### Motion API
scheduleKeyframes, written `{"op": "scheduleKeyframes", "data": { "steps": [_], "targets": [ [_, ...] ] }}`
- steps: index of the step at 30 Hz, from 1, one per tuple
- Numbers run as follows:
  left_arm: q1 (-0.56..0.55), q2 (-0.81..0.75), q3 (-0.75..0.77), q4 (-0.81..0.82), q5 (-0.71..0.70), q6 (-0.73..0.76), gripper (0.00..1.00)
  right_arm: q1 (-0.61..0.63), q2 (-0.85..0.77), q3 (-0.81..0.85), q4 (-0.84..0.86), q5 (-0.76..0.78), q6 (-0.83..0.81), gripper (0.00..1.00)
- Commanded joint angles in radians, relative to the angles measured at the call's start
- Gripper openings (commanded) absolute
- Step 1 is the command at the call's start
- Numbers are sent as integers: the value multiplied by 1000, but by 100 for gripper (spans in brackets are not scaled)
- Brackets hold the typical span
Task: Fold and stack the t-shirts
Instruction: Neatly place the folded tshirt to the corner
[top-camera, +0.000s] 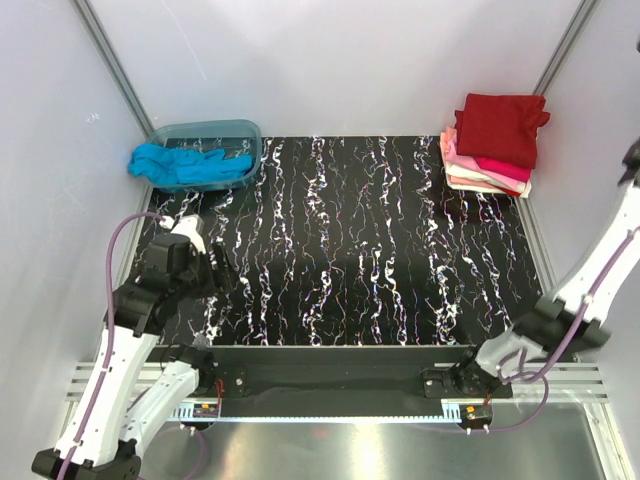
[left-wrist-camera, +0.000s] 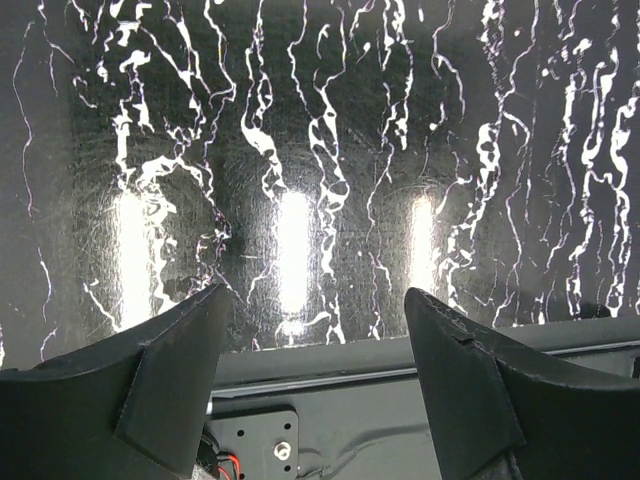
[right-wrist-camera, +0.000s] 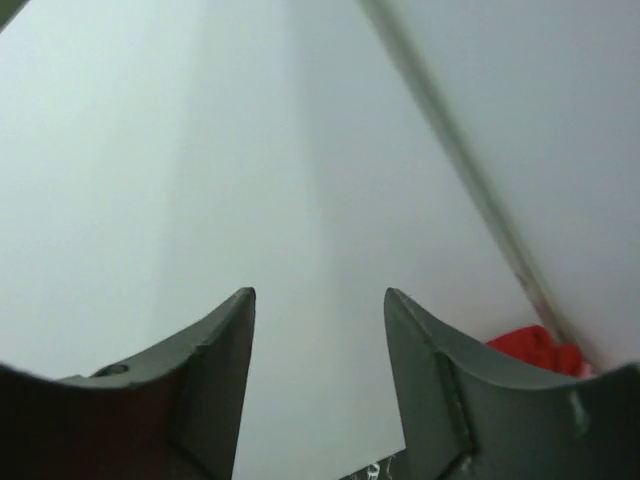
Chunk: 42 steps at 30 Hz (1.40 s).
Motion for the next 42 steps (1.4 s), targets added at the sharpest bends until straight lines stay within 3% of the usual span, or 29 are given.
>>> {"op": "scheduleKeyframes", "data": {
  "steps": [1, 2, 3, 6, 10, 14, 25, 31, 36, 42],
  "targets": [
    [5, -13, 0, 42, 14, -10, 76, 64, 329, 129, -134, -218, 14, 57],
    [8, -15, 0, 42, 14, -10, 76, 81, 375, 176, -174, -220, -7, 54],
    [11, -15, 0, 42, 14, -10, 76, 101, 464, 222, -207, -211, -55, 42],
    [22, -13, -2, 42, 17, -8, 76, 162, 625, 423, -325, -139, -148, 19],
    [45, -9, -2, 45, 28, -5, 76, 221, 765, 499, -321, -66, -215, 7],
    [51, -15, -3, 48, 28, -5, 76, 245, 850, 484, -184, -43, -241, 5],
    [72, 3, -11, 52, 40, -2, 76, 273, 994, 461, 96, 265, -373, 5],
    [83, 10, -11, 51, 43, 0, 75, 233, 1090, 530, 104, 273, -356, 5],
    [83, 25, -11, 52, 45, 0, 75, 219, 1135, 563, 112, 375, -406, 5],
    [83, 28, -11, 52, 45, 0, 75, 198, 1120, 516, 274, 506, -526, 18]
  ]
}}
